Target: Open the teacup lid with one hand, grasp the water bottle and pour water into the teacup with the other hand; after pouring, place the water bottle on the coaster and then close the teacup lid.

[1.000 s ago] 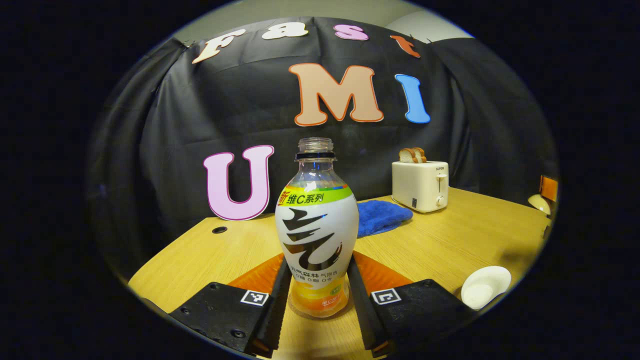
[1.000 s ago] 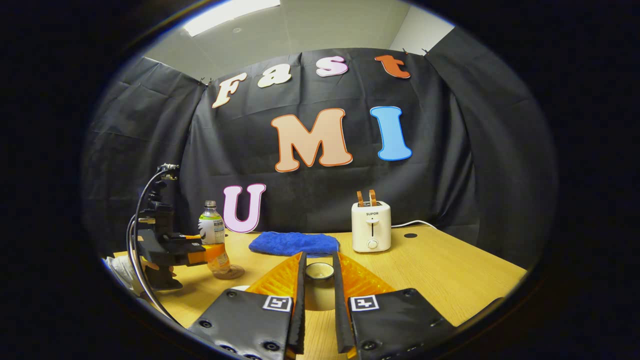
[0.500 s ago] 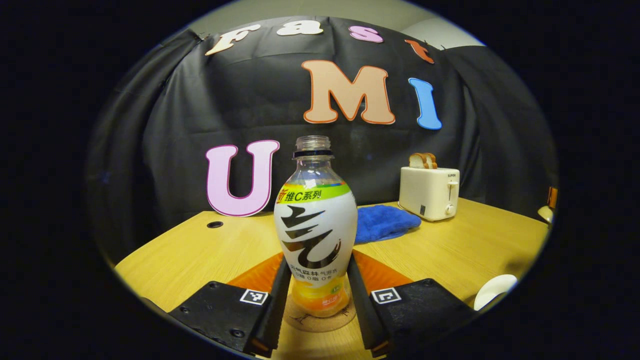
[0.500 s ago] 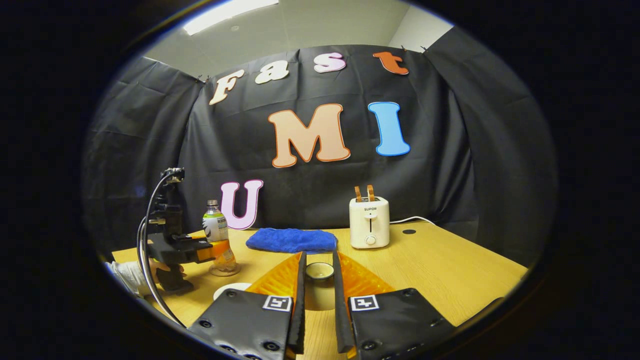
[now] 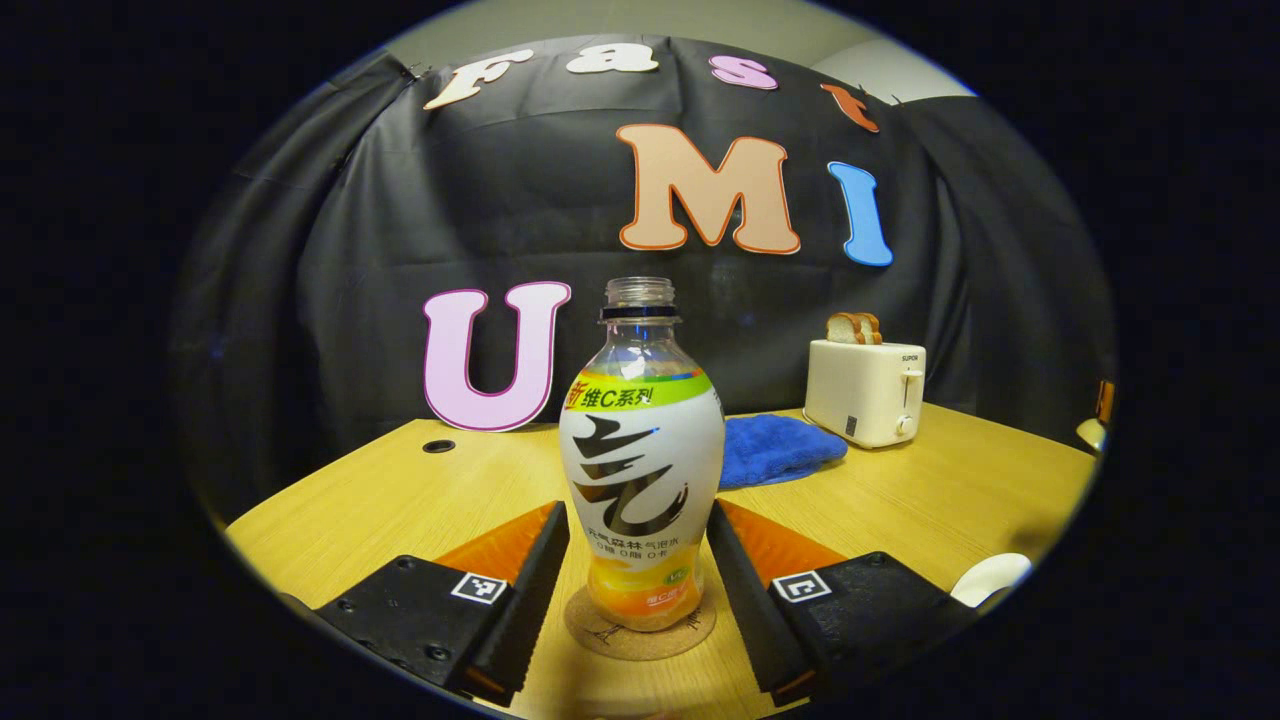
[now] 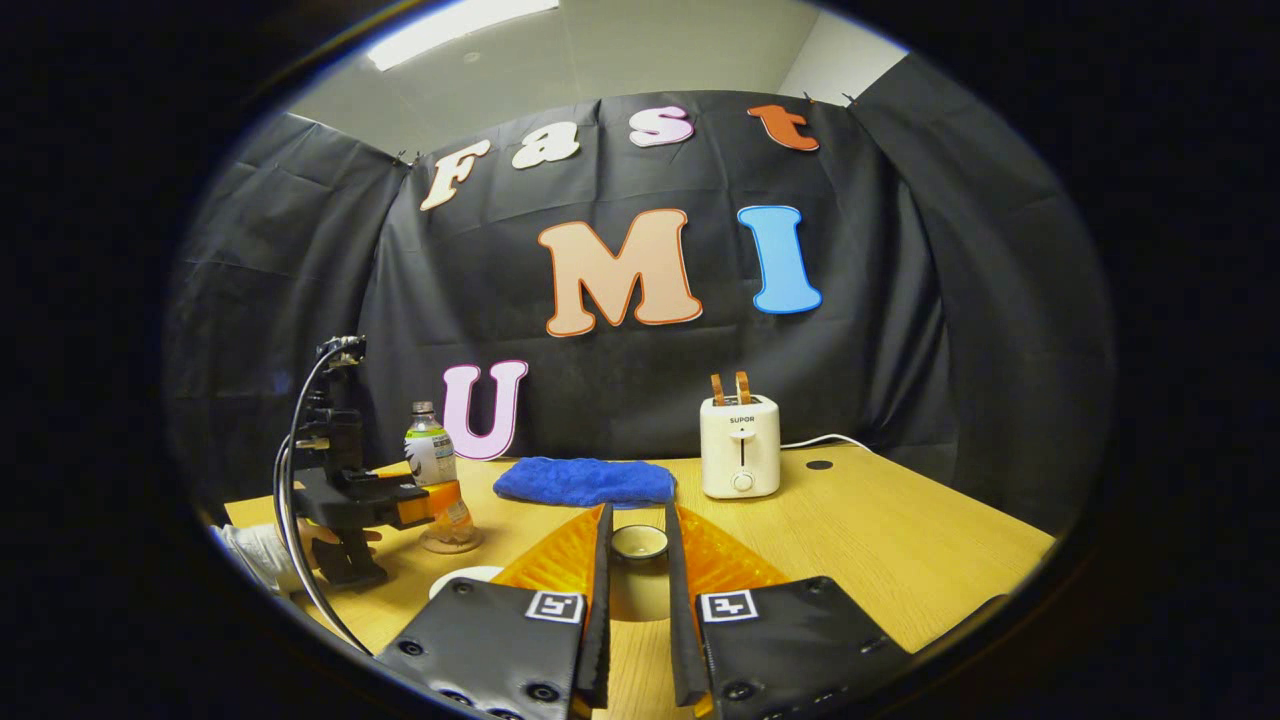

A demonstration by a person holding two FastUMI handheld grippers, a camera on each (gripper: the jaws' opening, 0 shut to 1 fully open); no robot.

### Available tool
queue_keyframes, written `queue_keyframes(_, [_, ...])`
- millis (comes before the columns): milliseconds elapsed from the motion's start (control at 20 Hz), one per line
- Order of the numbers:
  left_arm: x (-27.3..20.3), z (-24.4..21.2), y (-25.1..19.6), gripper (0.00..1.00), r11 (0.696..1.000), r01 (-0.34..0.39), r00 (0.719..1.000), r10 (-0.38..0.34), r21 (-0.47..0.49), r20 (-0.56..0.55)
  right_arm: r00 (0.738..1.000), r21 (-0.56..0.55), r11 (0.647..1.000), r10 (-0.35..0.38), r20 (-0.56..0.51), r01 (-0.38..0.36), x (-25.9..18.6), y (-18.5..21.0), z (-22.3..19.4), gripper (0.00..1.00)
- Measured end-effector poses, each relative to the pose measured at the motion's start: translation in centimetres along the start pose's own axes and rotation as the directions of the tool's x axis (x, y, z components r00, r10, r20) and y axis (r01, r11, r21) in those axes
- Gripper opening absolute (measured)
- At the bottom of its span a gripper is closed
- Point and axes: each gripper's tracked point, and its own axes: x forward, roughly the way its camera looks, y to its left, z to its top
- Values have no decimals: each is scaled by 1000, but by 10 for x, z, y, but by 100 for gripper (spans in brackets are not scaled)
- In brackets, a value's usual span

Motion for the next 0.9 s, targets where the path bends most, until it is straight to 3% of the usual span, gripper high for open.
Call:
queue_keyframes(200, [-10,-1,3,85,1000,-6,1000,6,-4,-8,1000,11,1000,23,-1,-23,1,8,-2,28])
queue_keyframes(900, [-92,19,4,88,996,-9,997,2,87,80,984,20,984,175,-29,-175,13,86,-29,28])
